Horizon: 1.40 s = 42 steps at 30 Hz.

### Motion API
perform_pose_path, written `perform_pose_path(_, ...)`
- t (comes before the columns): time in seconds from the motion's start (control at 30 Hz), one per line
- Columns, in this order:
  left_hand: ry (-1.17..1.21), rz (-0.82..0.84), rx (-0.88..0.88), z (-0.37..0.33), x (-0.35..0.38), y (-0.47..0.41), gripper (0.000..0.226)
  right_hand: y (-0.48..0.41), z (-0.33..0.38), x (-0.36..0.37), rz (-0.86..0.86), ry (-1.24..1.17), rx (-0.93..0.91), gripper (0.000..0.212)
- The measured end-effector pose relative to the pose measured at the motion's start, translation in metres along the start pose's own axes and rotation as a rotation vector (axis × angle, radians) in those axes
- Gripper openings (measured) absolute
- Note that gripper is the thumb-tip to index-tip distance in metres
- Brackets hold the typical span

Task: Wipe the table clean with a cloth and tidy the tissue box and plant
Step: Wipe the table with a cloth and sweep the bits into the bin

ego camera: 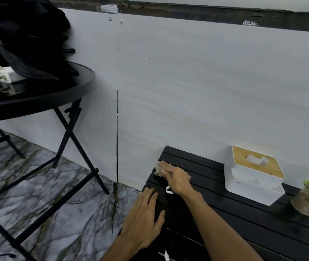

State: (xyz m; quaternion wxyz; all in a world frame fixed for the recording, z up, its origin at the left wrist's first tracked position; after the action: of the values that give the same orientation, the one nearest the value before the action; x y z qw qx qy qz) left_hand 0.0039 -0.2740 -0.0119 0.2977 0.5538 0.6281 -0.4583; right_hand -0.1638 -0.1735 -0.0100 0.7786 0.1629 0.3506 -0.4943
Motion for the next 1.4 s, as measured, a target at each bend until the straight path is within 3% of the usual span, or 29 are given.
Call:
perform_pose_path(0.23,0.121,-0.074,-0.052,-0.001,-0.009,0.014,0.08,0.05,0.022,-0.001,0.186,-0.071,-0.184,0.036)
perform_pose_path(0.4,0.203,-0.073,-0.058,-0.002,-0.013,0.015,0.097,0.086,0.026,-0.014,0.28,-0.208,-0.096,0.027)
perform_pose_path(0.47,0.206,-0.08,-0.05,-0.003,-0.018,0.015,0.101,0.086,0.028,-0.029,0.187,-0.251,-0.067,0.021)
perform_pose_path(0.53,0.204,-0.092,-0.049,-0.005,-0.02,0.015,0.104,0.073,0.027,-0.041,-0.011,-0.269,-0.029,0.023)
perform_pose_path(0.63,0.209,-0.109,-0.057,-0.005,-0.019,0.013,0.107,0.039,0.013,-0.033,-0.207,-0.139,0.044,0.026)
perform_pose_path(0.73,0.198,-0.117,-0.05,-0.002,-0.017,0.012,0.109,0.026,0.008,-0.001,-0.127,-0.01,0.074,0.03)
perform_pose_path(0.87,0.221,-0.113,-0.023,-0.003,-0.02,0.014,0.11,0.049,0.034,0.008,0.017,-0.094,-0.127,0.032)
perform_pose_path(1.0,0.304,-0.096,-0.049,-0.002,-0.023,0.016,0.105,0.085,0.042,-0.006,0.239,-0.236,-0.113,0.027)
perform_pose_path(1.07,0.314,-0.075,-0.048,-0.001,-0.023,0.016,0.102,0.1,0.037,-0.025,0.271,-0.276,-0.084,0.026)
perform_pose_path(1.13,0.303,-0.062,-0.05,-0.002,-0.023,0.016,0.099,0.108,0.026,-0.053,0.174,-0.332,-0.043,0.024)
perform_pose_path(1.27,0.272,-0.028,-0.059,-0.005,-0.022,0.016,0.092,0.099,-0.016,-0.086,-0.231,-0.295,0.092,0.022)
perform_pose_path(1.4,0.293,0.012,-0.056,-0.002,-0.019,0.016,0.087,0.093,-0.024,-0.051,-0.192,-0.103,0.05,0.025)
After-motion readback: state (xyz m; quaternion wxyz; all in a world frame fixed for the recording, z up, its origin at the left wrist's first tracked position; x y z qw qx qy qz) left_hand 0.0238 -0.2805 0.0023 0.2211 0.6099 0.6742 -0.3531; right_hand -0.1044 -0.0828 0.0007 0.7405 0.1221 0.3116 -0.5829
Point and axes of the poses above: each hand's wrist, its own y-axis away from the middle knuckle, its own x-axis out of the palm, z = x × y, the point moved 5 cm from there along -y, towards the middle knuckle
